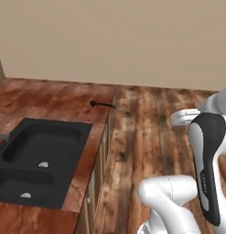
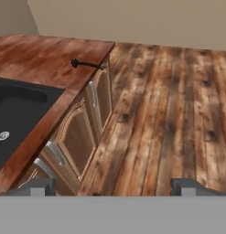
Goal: Grab the spray bottle from the cabinet, then place it next to the cutting board for sanitizing. Then grab the dish brush from the countertop next to the sink and place it next to the cutting board.
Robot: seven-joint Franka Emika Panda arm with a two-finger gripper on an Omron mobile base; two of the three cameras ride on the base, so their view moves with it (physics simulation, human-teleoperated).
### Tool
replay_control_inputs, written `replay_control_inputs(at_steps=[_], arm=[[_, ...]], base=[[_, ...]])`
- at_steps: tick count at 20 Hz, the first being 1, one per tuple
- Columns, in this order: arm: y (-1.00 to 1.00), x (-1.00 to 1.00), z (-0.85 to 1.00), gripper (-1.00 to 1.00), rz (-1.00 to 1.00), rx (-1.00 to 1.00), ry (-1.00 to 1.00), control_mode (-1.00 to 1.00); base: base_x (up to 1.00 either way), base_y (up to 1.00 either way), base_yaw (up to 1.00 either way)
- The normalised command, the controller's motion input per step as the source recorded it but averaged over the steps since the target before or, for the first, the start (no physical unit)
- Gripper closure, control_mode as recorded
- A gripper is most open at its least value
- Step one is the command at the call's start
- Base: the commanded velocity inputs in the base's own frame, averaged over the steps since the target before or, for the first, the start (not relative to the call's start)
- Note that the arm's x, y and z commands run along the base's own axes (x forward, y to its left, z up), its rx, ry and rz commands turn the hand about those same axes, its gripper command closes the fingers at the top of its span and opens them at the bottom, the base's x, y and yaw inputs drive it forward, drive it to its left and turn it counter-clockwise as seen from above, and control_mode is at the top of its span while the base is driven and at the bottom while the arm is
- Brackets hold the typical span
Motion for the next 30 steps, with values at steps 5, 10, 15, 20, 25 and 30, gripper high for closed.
replay_control_inputs(at_steps=[5,10,15,20,25,30], arm=[[0.0,0.0,0.0,-1.0,0.0,0.0,0.0,1.0],[0.0,0.0,0.0,-1.0,0.0,0.0,0.0,1.0],[0.0,0.0,0.0,-1.0,0.0,0.0,0.0,1.0],[0.0,0.0,0.0,-1.0,0.0,0.0,0.0,1.0],[0.0,0.0,0.0,-1.0,0.0,0.0,0.0,1.0],[0.0,0.0,0.0,-1.0,0.0,0.0,0.0,1.0]], base=[[0.6,-0.4,0.66],[0.43,-0.78,0.6],[0.12,-0.99,0.49],[0.06,-0.81,0.38],[0.36,-0.41,0.32],[0.26,-0.47,0.27]])
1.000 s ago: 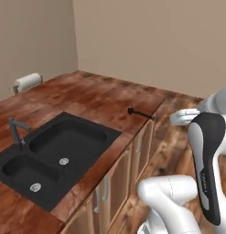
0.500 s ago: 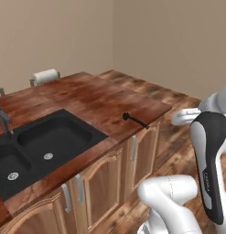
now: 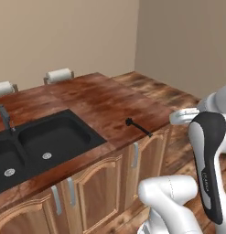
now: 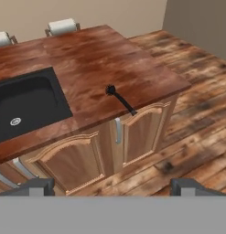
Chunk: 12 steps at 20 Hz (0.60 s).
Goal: Grab the spray bottle from the cabinet, then place it next to the cutting board for sanitizing. Then grab the dish brush from the countertop next to the sink and place it next to the cutting board.
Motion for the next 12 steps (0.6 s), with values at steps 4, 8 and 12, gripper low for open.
replay_control_inputs(at_steps=[4,8,12], arm=[[0.0,0.0,0.0,-1.0,0.0,0.0,0.0,1.0],[0.0,0.0,0.0,-1.0,0.0,0.0,0.0,1.0],[0.0,0.0,0.0,-1.0,0.0,0.0,0.0,1.0]], base=[[0.21,-0.3,0.24],[0.45,-0.11,0.2],[0.16,-0.22,0.19]])
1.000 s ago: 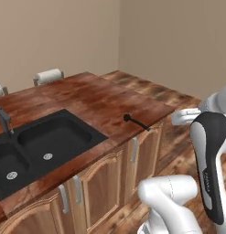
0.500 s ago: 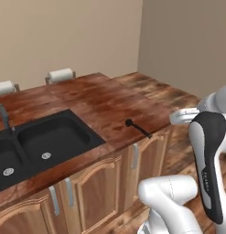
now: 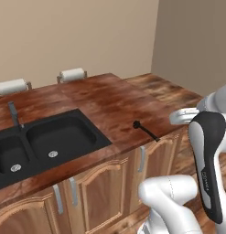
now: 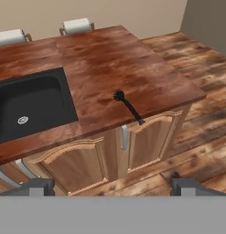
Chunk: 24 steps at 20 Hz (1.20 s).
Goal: Grab the spray bottle from the cabinet, then place it next to the cutting board for sanitizing. Then grab the dish brush from the countertop next to the sink and place it next to the cutting board.
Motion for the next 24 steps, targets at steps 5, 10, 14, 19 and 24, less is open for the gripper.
replay_control_inputs(at_steps=[5,10,14,19,24], arm=[[0.0,0.0,0.0,-1.0,0.0,0.0,0.0,1.0],[0.0,0.0,0.0,-1.0,0.0,0.0,0.0,1.0],[0.0,0.0,0.0,-1.0,0.0,0.0,0.0,1.0],[0.0,0.0,0.0,-1.0,0.0,0.0,0.0,1.0],[-0.24,0.23,-0.16,-1.0,0.1,0.01,0.03,-1.0]], base=[[0.34,-0.16,0.18],[0.45,-0.16,0.16],[0.4,-0.11,0.14],[0.45,-0.09,0.14],[0.15,-0.08,0.06]])
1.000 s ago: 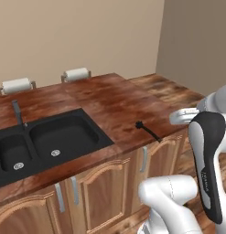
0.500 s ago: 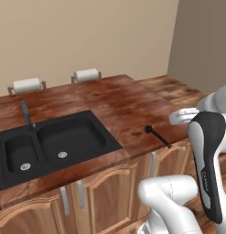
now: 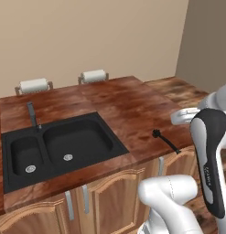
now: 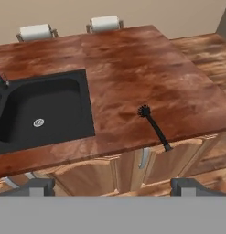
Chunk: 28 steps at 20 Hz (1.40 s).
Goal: Grab the spray bottle from the cabinet, then place it next to the cutting board for sanitizing. Then grab the dish brush from the countertop next to the sink and place it next to the cutting board.
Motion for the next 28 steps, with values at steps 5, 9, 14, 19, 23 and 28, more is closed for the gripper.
replay_control_inputs(at_steps=[5,9,14,19,23,28], arm=[[-0.41,0.42,-0.38,-1.0,0.15,0.0,0.17,-1.0],[-0.22,0.63,-0.49,-1.0,0.12,0.0,0.3,-1.0],[-0.1,0.59,-0.45,-1.0,0.05,-0.01,0.21,-1.0],[-0.04,0.62,-0.62,-1.0,0.06,-0.01,0.11,-1.0],[-0.05,0.42,-0.57,-1.0,0.07,-0.01,0.02,-1.0],[-0.04,0.27,-0.38,-1.0,0.03,-0.01,0.04,-1.0]], base=[[0.0,0.0,0.0],[0.0,0.0,0.0],[0.0,0.0,0.0],[0.0,0.0,0.0],[0.0,0.0,0.0],[0.0,0.0,0.0]])
